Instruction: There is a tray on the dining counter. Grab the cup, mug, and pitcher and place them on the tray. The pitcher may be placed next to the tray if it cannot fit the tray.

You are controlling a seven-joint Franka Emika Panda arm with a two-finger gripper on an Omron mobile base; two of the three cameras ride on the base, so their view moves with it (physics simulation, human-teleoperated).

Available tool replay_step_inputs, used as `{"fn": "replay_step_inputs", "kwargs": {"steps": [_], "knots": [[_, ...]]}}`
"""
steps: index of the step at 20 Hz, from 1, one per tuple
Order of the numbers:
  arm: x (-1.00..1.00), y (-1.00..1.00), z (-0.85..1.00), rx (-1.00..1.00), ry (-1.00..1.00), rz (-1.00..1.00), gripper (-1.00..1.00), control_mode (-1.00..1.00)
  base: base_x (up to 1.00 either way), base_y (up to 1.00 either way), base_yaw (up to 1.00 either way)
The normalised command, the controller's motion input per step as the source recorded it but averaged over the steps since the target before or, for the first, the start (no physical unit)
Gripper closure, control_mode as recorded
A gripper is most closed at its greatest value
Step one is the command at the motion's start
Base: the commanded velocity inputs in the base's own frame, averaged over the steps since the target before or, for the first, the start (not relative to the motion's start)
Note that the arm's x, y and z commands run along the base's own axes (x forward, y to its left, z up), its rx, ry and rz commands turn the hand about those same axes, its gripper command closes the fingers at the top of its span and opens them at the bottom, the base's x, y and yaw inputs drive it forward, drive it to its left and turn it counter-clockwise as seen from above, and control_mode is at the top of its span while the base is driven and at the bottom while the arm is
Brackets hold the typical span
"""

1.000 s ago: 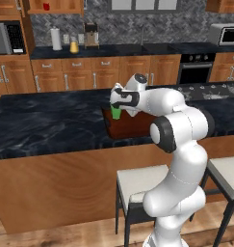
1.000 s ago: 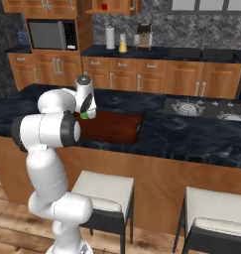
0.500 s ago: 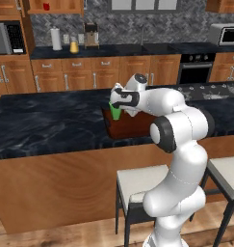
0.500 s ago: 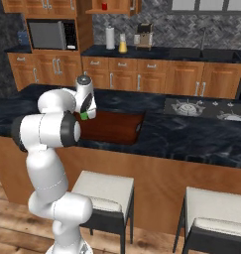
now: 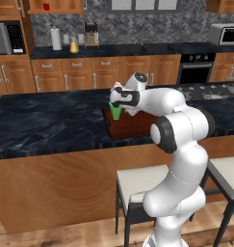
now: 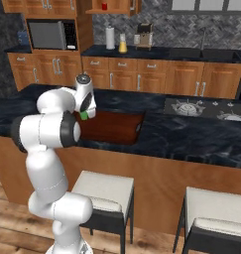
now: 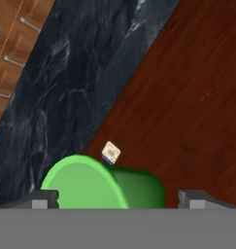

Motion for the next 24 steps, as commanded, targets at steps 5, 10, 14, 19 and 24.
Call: {"fn": "replay_step_inputs", "kwargs": {"steps": [5, 10, 14, 19, 24], "knots": [[0.0, 0.0, 0.83, 0.0, 0.05, 0.03, -1.0, -1.0, 0.0, 0.0, 0.0], [-0.12, -0.16, 0.87, -0.03, 0.02, 0.01, -1.0, -1.0, 0.0, 0.0, 0.0], [-0.69, -0.47, 0.53, -0.13, 0.0, 0.09, -1.0, -1.0, 0.0, 0.0, 0.0], [-0.98, -0.55, 0.13, -0.21, 0.0, 0.18, -1.0, -1.0, 0.0, 0.0, 0.0], [-1.0, -0.22, 0.07, -0.3, 0.0, 0.16, -1.0, -1.0, 0.0, 0.0, 0.0]]}}
